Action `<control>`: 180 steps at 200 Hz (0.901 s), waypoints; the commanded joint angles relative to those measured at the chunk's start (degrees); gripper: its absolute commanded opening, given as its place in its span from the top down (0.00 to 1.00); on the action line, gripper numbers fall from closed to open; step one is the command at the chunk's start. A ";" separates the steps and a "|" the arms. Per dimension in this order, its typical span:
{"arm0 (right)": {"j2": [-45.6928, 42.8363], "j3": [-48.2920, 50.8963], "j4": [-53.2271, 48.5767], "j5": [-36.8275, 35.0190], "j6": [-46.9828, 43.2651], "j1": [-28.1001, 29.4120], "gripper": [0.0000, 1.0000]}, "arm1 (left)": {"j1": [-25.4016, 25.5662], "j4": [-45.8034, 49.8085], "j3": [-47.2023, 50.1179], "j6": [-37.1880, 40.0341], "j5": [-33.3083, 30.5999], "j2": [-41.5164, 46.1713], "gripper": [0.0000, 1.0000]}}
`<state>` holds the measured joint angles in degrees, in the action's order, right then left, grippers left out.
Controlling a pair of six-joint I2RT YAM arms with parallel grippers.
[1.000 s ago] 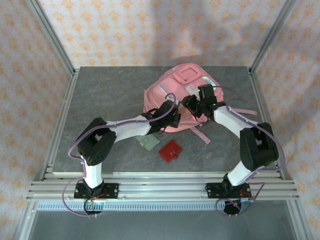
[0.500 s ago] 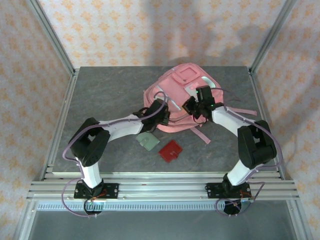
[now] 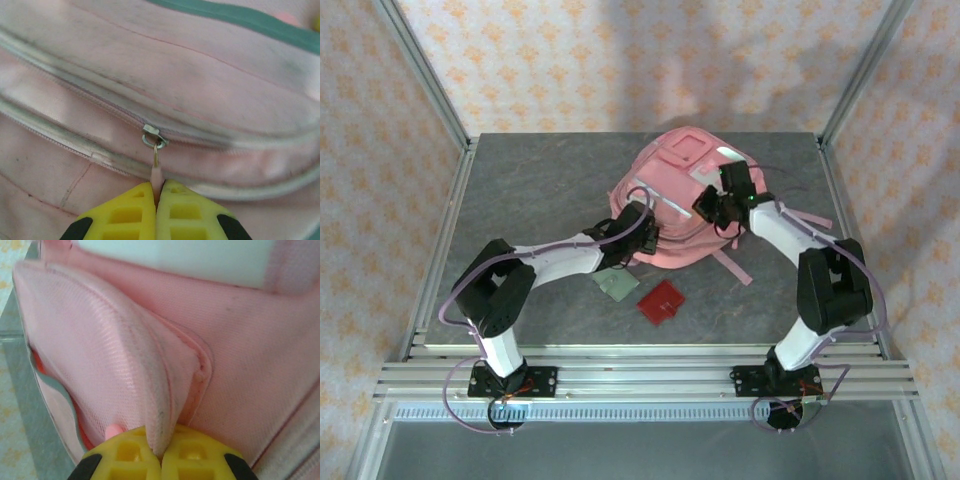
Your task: Pack the student bag
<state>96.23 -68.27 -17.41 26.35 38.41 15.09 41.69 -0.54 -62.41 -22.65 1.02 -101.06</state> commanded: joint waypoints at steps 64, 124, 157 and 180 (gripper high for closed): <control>-2.57 0.70 5.66 -3.30 0.70 -4.05 0.58 | 6.87 0.98 -14.20 -2.48 3.82 -11.36 1.00; -11.39 15.68 11.50 -1.38 4.56 -1.24 0.55 | 6.89 0.98 -14.15 -2.55 4.12 -10.90 1.00; -8.35 15.42 14.51 -0.99 5.91 -0.16 0.60 | 6.91 0.01 -12.82 -3.18 4.15 -9.70 1.00; -6.43 14.68 15.84 -1.09 6.41 0.19 0.73 | 6.83 -0.03 -11.56 -2.94 2.69 -8.64 1.00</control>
<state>87.66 -52.60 -6.70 24.88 43.68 14.48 47.97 -0.36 -75.20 -25.23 2.90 -112.22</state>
